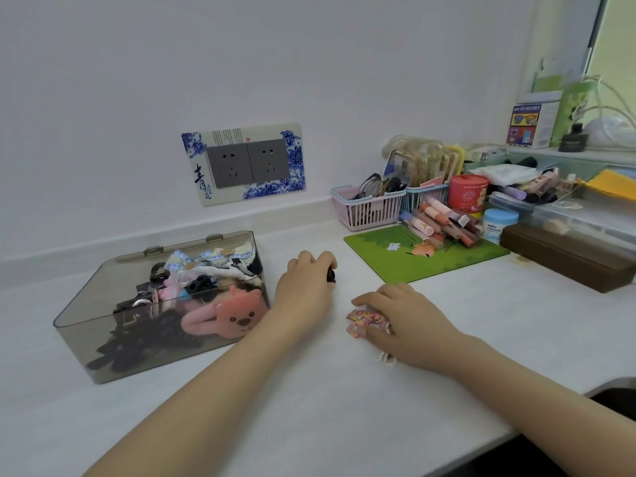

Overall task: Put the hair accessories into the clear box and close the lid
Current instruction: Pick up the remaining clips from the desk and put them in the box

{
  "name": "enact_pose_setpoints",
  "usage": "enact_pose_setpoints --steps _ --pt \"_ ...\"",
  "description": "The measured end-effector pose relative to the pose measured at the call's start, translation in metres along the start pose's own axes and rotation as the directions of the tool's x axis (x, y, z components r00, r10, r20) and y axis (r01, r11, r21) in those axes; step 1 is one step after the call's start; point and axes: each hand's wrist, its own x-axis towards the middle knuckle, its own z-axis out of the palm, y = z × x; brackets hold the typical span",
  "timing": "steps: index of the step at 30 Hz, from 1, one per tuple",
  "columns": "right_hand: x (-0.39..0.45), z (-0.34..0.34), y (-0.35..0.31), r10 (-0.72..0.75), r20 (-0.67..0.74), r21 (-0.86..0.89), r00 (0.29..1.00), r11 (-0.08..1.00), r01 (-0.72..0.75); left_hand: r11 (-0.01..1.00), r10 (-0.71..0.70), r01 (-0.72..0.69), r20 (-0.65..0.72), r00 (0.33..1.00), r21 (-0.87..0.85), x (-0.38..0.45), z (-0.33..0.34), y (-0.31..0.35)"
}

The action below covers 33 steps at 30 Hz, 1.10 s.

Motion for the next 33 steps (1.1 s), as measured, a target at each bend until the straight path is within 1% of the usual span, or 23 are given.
enact_pose_setpoints --steps 3,6,10,13,17,21,24,27,33 --pt "0.003 0.001 0.0 0.052 -0.024 0.133 0.998 0.99 -0.049 1.0 0.018 -0.018 -0.013 1.0 -0.006 -0.008 -0.003 0.002" --pt "0.002 0.001 -0.002 0.084 -0.036 0.175 0.996 0.981 -0.077 0.999 0.039 -0.04 -0.022 0.999 -0.011 -0.017 -0.007 0.002" --pt "0.0 -0.001 -0.002 0.092 -0.076 0.221 0.993 0.973 -0.073 0.997 0.076 -0.078 -0.061 0.995 -0.029 -0.031 -0.016 0.001" --pt "0.002 -0.005 -0.003 0.094 -0.077 0.268 0.993 0.961 -0.07 0.993 0.105 -0.11 -0.113 0.988 -0.035 -0.038 -0.026 0.001" --pt "0.005 -0.015 -0.006 0.129 -0.067 0.397 0.989 0.913 -0.092 0.988 0.129 -0.143 -0.18 0.975 -0.062 -0.046 -0.039 -0.001" --pt "0.015 -0.029 -0.015 0.123 -0.098 0.478 0.988 0.876 -0.061 0.98 0.139 -0.173 -0.278 0.95 -0.103 -0.048 -0.057 -0.011" --pt "0.027 -0.034 -0.027 0.103 -0.119 0.49 0.988 0.871 -0.031 0.982 0.1 -0.151 -0.362 0.927 -0.116 -0.047 -0.073 -0.026" --pt "0.04 -0.035 -0.042 0.09 -0.135 0.524 0.987 0.852 -0.006 0.984 0.025 -0.099 -0.431 0.902 -0.15 -0.049 -0.088 -0.046" --pt "0.07 -0.035 -0.085 0.018 -0.167 0.59 0.986 0.803 0.085 0.985 -0.136 0.066 -0.473 0.87 -0.162 -0.053 -0.115 -0.099"
